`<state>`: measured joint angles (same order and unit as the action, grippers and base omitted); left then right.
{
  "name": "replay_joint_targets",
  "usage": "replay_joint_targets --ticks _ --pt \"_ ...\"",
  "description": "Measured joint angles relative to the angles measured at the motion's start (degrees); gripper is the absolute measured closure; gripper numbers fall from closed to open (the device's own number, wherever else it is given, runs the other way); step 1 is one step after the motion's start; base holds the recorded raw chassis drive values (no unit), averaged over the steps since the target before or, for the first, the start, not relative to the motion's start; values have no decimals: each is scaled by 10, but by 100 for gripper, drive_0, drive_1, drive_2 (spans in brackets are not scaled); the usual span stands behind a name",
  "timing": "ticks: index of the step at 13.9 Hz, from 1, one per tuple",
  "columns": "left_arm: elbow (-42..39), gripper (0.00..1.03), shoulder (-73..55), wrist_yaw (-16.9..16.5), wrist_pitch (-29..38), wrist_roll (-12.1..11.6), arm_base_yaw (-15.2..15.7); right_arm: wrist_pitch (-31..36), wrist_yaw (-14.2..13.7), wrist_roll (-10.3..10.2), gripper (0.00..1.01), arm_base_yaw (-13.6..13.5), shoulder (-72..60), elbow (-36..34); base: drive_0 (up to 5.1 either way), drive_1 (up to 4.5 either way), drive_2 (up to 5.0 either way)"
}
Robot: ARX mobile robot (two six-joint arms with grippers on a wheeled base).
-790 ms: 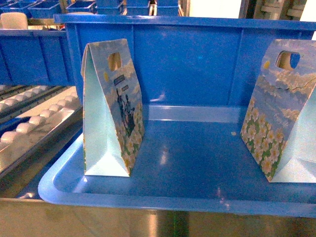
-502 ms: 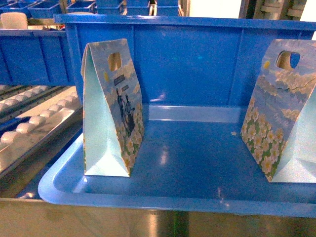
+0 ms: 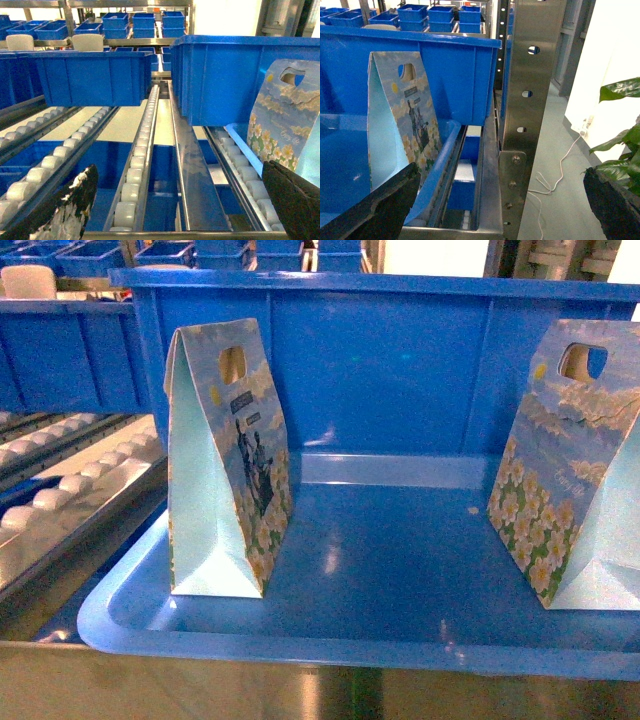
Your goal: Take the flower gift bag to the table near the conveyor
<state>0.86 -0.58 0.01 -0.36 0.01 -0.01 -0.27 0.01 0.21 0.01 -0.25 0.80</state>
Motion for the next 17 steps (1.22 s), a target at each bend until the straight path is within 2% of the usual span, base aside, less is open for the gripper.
replay_joint_targets --ticks 1,2,3,5,7,8,11,12,13,14,17 --pt "0 5 0 0 0 0 0 0 10 0 3 2 0 0 0 0 0" --pt "0 5 0 0 3 0 -1 17 29 -2 3 19 -6 0 0 0 0" --pt "0 5 -7 8 27 0 -10 47 34 -2 3 28 -31 0 0 0 0" --pt "0 5 -68 9 93 1 -23 132 60 -4 3 37 -122 1 0 0 0" --pt "1 5 -155 -2 184 11 -20 200 61 -4 3 40 -210 14 0 0 0" --pt "4 5 -212 -5 236 13 -23 226 61 -4 3 32 -246 32 0 0 0" --pt "69 5 -372 -25 359 21 -38 301 47 -4 3 -19 -366 101 0 0 0" --pt "155 5 -498 -29 410 28 -79 334 37 -4 3 -65 -475 168 0 0 0" --pt "210 5 -544 -28 415 31 -112 333 36 -4 3 -87 -520 209 0 0 0" --pt "239 5 -568 -24 421 33 -132 329 36 -5 3 -103 -551 236 0 0 0" --pt "251 5 -583 -19 424 33 -144 329 35 -7 3 -113 -575 257 0 0 0"
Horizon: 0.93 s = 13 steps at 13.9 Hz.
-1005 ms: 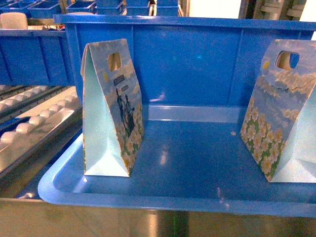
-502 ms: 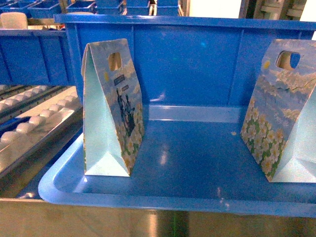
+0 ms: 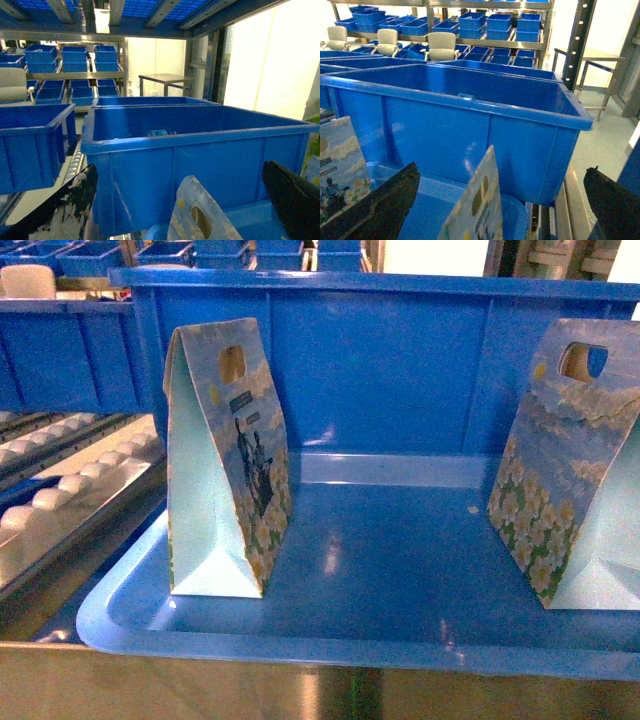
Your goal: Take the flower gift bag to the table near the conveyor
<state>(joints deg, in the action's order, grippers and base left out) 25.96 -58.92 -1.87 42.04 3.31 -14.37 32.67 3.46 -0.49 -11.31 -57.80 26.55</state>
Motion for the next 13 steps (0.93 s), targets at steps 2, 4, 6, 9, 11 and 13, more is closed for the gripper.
replay_joint_targets --ticks 2,4,6,9,11,13 --pt "13 5 -18 4 0 2 -9 -10 -2 -3 3 -10 -27 26 0 0 0" --pt "40 5 -51 7 0 9 -25 -36 -6 -15 3 -24 -87 85 0 0 0" --pt "54 5 -66 9 -3 9 -30 -46 -8 -21 3 -31 -123 112 0 0 0" --pt "66 5 -82 12 -17 8 -33 -49 -23 -18 3 -33 -163 118 0 0 0" --pt "66 5 -82 12 -17 8 -34 -44 -33 -10 3 -33 -183 120 0 0 0" --pt "66 5 -82 13 -17 8 -34 -35 -37 1 3 -32 -211 130 0 0 0"
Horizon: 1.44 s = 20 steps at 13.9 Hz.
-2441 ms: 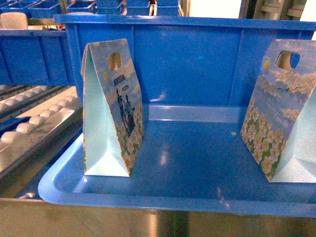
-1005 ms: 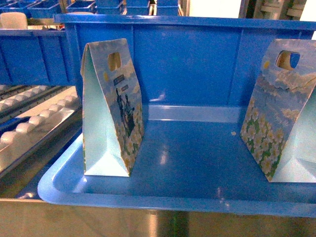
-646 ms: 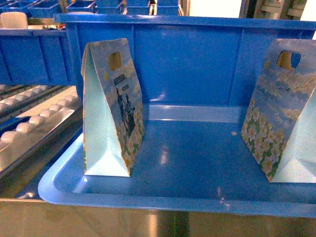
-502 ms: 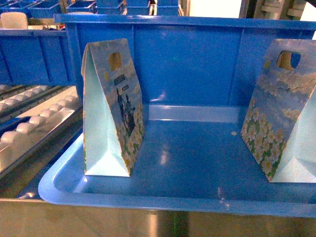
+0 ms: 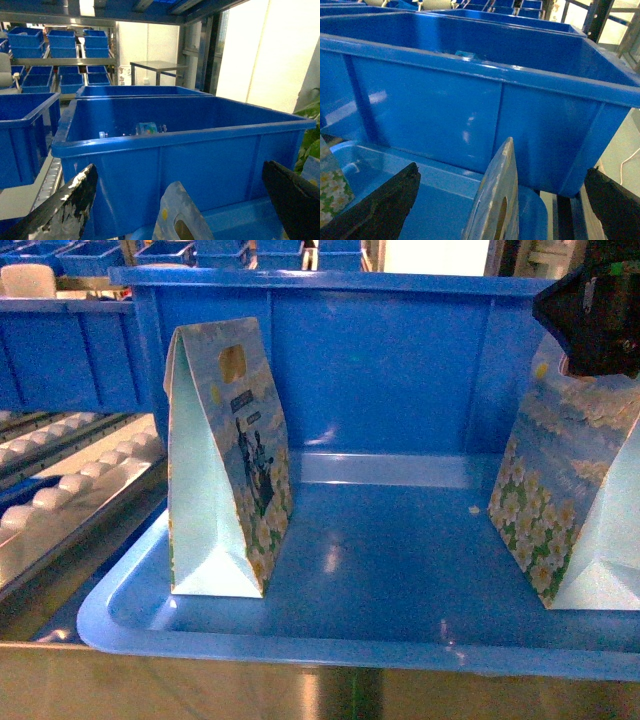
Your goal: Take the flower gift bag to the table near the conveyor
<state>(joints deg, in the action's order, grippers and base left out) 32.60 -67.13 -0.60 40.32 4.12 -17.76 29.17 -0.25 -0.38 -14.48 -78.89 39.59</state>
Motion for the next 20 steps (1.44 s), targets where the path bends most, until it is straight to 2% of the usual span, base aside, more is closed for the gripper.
replay_joint_targets --ticks 6,7,8,14,15,17,20 --pt "1 5 0 0 0 0 0 23 -15 14 3 6 -50 -4 0 0 0" --pt "1 5 0 0 0 0 0 26 -20 15 6 6 -54 -7 0 0 0" --pt "1 5 0 0 0 0 0 29 -28 18 18 6 -56 -10 0 0 0" --pt "1 5 0 0 0 0 0 63 -31 36 95 5 -53 -29 0 0 0" --pt "1 5 0 0 0 0 0 78 -34 46 98 1 -41 -40 0 0 0" --pt "1 5 0 0 0 0 0 101 -38 59 98 -7 12 -56 0 0 0" --pt "1 5 0 0 0 0 0 88 -50 69 98 -17 97 -77 0 0 0"
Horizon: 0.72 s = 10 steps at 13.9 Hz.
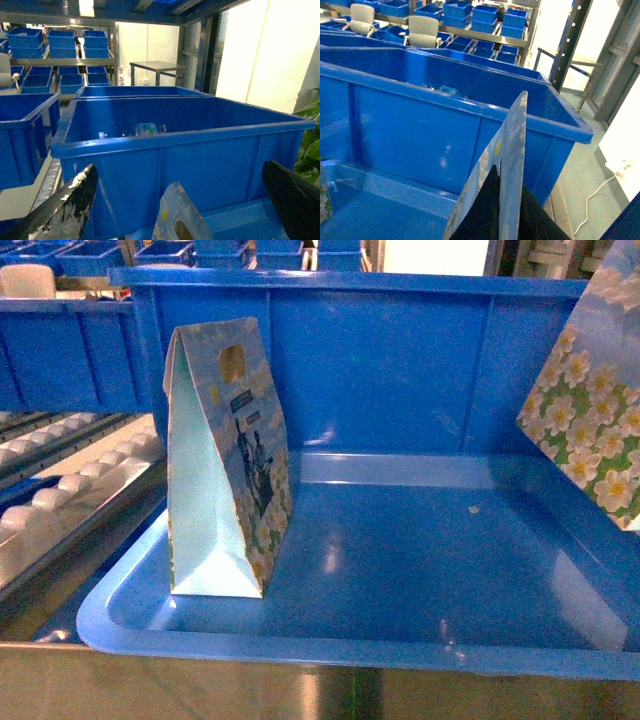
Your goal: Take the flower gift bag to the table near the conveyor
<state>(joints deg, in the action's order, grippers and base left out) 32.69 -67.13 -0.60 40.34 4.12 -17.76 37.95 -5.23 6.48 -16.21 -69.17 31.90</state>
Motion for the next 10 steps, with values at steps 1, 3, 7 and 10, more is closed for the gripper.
replay_joint_targets --ticks 1,3,7,10 --pt "0 5 0 0 0 0 0 -13 -1 0 98 1 30 -3 0 0 0" --pt "0 5 0 0 0 0 0 -26 2 0 98 5 98 -11 0 0 0" --pt "0 5 0 0 0 0 0 -39 -24 13 98 8 210 -59 0 0 0" --pt "0 5 0 0 0 0 0 -68 -37 28 98 29 286 -115 0 0 0"
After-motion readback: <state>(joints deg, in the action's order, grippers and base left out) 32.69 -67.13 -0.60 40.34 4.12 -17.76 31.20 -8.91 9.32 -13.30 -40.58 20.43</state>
